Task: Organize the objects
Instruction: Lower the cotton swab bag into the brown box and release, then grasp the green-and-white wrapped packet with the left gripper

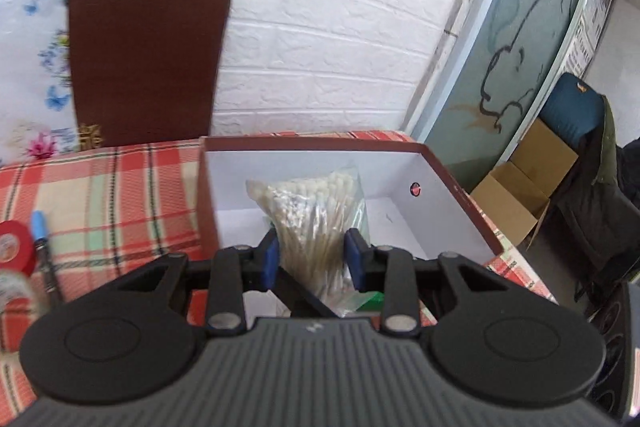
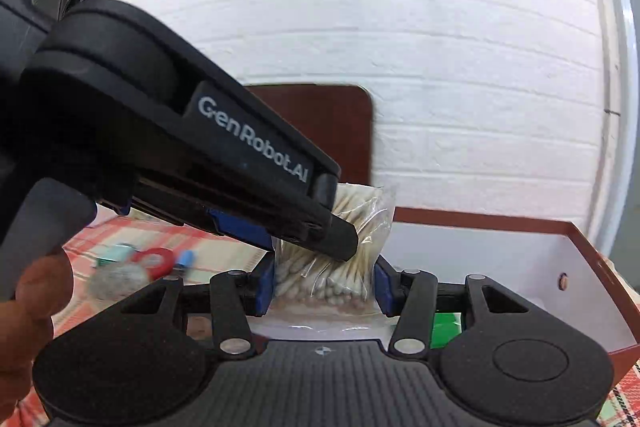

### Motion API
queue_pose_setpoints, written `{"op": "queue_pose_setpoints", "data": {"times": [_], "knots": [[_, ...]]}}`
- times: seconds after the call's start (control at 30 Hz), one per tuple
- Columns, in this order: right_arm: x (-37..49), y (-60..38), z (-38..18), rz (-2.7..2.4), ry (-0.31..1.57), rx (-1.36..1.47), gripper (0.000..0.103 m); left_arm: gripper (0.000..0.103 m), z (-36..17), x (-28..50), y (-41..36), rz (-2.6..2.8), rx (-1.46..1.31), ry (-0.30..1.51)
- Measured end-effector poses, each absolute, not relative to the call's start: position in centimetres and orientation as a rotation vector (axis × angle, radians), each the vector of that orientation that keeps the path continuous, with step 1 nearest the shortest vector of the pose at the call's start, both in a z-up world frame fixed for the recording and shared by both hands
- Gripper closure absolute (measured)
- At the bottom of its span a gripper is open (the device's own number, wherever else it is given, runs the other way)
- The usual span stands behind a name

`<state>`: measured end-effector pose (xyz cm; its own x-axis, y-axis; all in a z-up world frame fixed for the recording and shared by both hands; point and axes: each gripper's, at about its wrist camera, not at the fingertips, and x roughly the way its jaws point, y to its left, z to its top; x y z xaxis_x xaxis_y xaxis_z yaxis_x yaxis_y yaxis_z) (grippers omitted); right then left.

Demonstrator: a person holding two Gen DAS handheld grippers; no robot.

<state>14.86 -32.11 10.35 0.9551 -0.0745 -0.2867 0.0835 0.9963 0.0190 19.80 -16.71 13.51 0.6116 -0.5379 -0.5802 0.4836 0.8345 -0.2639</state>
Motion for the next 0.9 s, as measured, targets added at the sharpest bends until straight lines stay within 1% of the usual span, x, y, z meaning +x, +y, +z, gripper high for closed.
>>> {"op": "queue_pose_setpoints", "data": {"times": [0.03, 0.07, 0.1, 0.17, 0.23, 0.27, 0.37, 0.47, 0.57, 0.67, 0.77, 0.9], "knots": [[15.4, -32.8, 9.9, -0.098, 0.301, 0.039, 0.046, 0.059, 12.9, 20.4, -17.6, -0.577, -0.066, 0.713], [15.9, -33.2, 9.5, -0.116, 0.314, 0.041, 0.040, 0.053, 12.3, 20.9, -18.3, -0.557, -0.040, 0.730], [16.3, -33.6, 9.0, -0.141, 0.330, 0.045, 0.032, 0.053, 11.7, 21.3, -18.7, -0.527, -0.017, 0.740], [16.2, -34.2, 8.5, -0.166, 0.335, 0.071, 0.033, 0.052, 11.3, 21.6, -18.6, -0.496, -0.006, 0.750], [15.0, -34.4, 8.5, -0.178, 0.301, 0.108, 0.034, 0.052, 11.6, 20.8, -17.5, -0.504, -0.028, 0.737], [14.1, -34.2, 8.6, -0.184, 0.272, 0.121, 0.034, 0.049, 11.9, 20.2, -16.6, -0.509, -0.035, 0.716], [10.6, -32.2, 8.5, -0.188, 0.151, 0.133, 0.034, 0.045, 13.0, 17.2, -13.3, -0.486, -0.044, 0.628], [8.3, -29.1, 8.3, -0.176, 0.094, 0.063, 0.034, 0.042, 12.3, 14.4, -8.6, -0.413, -0.059, 0.591], [7.6, -26.0, 7.8, -0.084, 0.136, 0.036, 0.033, 0.042, 9.4, 13.1, -3.4, -0.257, -0.045, 0.648], [9.0, -21.8, 6.4, 0.044, 0.239, 0.002, 0.034, 0.042, 6.2, 12.2, 2.3, -0.093, -0.057, 0.731], [10.5, -18.3, 4.9, 0.159, 0.344, -0.020, 0.038, 0.042, 3.8, 11.1, 7.8, 0.032, -0.077, 0.752], [12.6, -14.8, 4.6, 0.256, 0.419, -0.093, 0.038, 0.042, 1.4, 10.7, 14.7, 0.171, -0.066, 0.755]]}}
